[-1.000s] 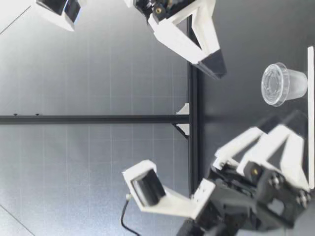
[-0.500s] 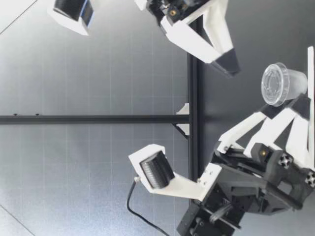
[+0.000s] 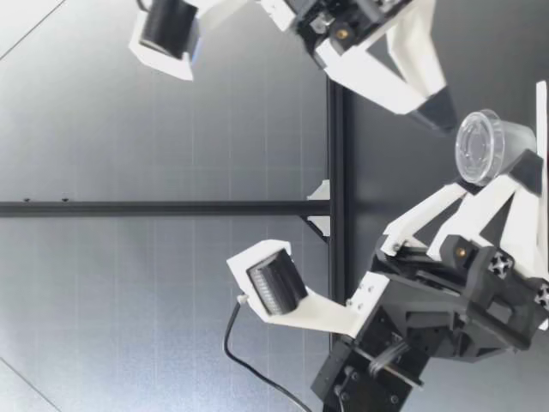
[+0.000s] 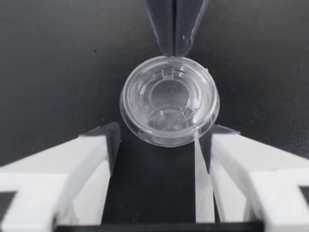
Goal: Pick up the plastic cup and open its lid.
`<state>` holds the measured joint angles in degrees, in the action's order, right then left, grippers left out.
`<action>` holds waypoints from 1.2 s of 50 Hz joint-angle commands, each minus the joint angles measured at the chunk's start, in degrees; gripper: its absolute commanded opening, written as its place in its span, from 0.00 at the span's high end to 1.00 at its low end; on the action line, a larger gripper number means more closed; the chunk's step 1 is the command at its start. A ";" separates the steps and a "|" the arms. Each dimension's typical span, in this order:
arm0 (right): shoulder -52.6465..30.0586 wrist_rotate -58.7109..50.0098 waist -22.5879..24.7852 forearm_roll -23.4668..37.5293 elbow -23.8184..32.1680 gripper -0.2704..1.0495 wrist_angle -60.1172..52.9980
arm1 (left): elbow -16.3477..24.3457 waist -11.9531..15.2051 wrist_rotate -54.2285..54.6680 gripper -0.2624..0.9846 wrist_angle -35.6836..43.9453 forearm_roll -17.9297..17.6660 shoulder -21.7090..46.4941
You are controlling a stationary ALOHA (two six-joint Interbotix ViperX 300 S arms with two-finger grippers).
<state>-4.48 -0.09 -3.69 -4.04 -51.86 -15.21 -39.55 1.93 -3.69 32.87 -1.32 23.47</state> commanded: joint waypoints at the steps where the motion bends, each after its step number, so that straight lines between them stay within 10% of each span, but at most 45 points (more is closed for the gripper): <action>1: 0.26 -0.09 -0.35 -0.09 0.88 0.92 0.00 | 0.97 0.00 0.09 0.36 0.18 0.18 -0.79; 43: -3.25 -0.09 -0.44 -1.14 2.37 0.92 1.76 | 4.04 -1.41 0.70 0.38 -3.96 0.09 0.26; 60: -0.88 0.18 -0.35 -0.97 1.76 0.92 1.49 | 3.69 -1.41 0.79 0.61 -4.39 -0.09 0.26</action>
<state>-8.17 -0.09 -3.69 -5.10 -50.45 -13.18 -36.30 0.44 -2.90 28.48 -1.23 24.52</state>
